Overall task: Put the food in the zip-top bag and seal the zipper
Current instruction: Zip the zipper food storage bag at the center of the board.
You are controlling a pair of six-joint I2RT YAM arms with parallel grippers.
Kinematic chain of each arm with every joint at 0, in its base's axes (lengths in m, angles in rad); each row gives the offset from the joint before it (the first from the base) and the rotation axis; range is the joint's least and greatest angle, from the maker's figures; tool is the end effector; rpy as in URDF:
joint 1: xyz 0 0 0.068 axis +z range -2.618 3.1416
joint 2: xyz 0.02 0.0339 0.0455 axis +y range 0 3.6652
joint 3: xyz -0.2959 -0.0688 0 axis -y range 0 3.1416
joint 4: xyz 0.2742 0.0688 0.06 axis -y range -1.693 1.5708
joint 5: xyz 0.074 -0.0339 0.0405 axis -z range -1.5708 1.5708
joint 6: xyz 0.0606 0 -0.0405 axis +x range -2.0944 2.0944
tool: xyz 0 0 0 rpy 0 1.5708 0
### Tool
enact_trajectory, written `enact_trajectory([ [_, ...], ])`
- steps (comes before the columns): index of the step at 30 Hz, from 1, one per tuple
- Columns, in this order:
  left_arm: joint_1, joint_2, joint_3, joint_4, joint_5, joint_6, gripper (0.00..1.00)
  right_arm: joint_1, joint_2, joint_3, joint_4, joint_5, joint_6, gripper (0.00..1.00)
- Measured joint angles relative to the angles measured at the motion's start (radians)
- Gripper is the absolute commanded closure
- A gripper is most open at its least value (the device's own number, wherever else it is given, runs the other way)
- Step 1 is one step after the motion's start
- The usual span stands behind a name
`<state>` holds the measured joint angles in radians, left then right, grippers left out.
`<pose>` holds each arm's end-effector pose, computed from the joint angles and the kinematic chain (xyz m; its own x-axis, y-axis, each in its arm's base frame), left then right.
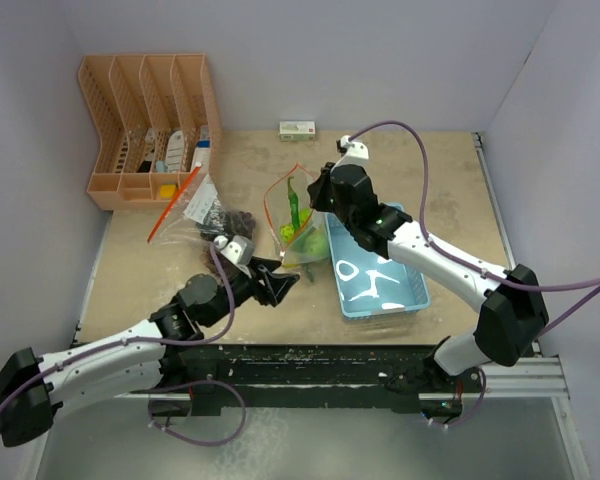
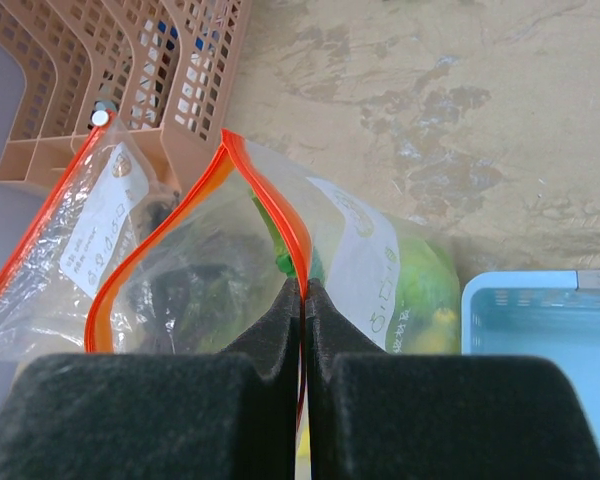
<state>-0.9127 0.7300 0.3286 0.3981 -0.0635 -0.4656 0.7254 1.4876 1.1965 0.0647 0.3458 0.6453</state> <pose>0.1314 -0.1637 0.2585 -0.3389 -0.2942 -0.8936 0.6699 0.5914 -0.4488 0.3151 0.2520 0.3577 -0.3609 0.4362 -0.8243 -0.2002 0.8270 0.5253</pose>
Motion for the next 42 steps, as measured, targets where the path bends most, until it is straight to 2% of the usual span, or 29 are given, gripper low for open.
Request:
enact_trajectory([
  [6,-0.147,0.151,-0.034,0.199,-0.253,0.105,0.37,-0.001,0.000,0.004,0.001,-0.008,0.000,1.00],
  [10,-0.211,0.303,-0.064,0.407,-0.462,0.192,0.38,-0.001,0.000,0.006,0.000,-0.024,0.000,1.00],
  [13,-0.229,0.433,-0.082,0.584,-0.568,0.260,0.42,-0.001,0.000,0.006,0.000,-0.027,0.000,1.00],
  [15,-0.234,0.516,-0.082,0.687,-0.620,0.306,0.52,-0.002,0.000,0.006,0.000,-0.029,0.000,1.00],
  [16,-0.237,0.551,-0.082,0.735,-0.644,0.328,0.61,-0.002,0.000,0.006,0.000,-0.031,0.000,1.00],
  [19,-0.249,0.622,-0.082,0.858,-0.692,0.383,1.00,-0.002,0.000,0.006,0.001,-0.034,0.000,1.00],
  [23,-0.257,0.658,-0.082,0.985,-0.723,0.457,1.00,-0.003,-0.004,0.006,0.000,-0.042,0.000,1.00],
  [26,-0.273,0.612,-0.103,1.045,-0.730,0.510,1.00,-0.003,-0.019,-0.002,-0.003,-0.045,0.000,1.00],
  [28,-0.286,0.501,-0.127,1.019,-0.729,0.523,1.00,-0.002,-0.046,-0.022,-0.013,-0.045,-0.001,1.00],
  [30,-0.289,0.333,-0.127,0.900,-0.720,0.518,1.00,0.000,-0.081,-0.046,-0.028,-0.047,-0.001,1.00],
  [31,-0.289,0.217,-0.112,0.780,-0.713,0.502,1.00,0.002,-0.102,-0.061,-0.035,-0.053,-0.001,0.97],
  [34,-0.290,-0.047,-0.059,0.498,-0.696,0.454,1.00,0.017,-0.183,-0.110,-0.053,-0.093,-0.014,0.71],
  [37,-0.292,-0.207,-0.029,0.273,-0.689,0.411,1.00,0.011,-0.262,-0.145,-0.064,-0.126,-0.060,0.46],
  [39,-0.292,-0.263,-0.005,0.143,-0.681,0.389,1.00,0.001,-0.314,-0.160,-0.073,-0.149,-0.109,0.35],
  [42,-0.292,-0.276,0.065,-0.073,-0.654,0.358,1.00,-0.008,-0.385,-0.175,-0.072,-0.209,-0.204,0.27],
])
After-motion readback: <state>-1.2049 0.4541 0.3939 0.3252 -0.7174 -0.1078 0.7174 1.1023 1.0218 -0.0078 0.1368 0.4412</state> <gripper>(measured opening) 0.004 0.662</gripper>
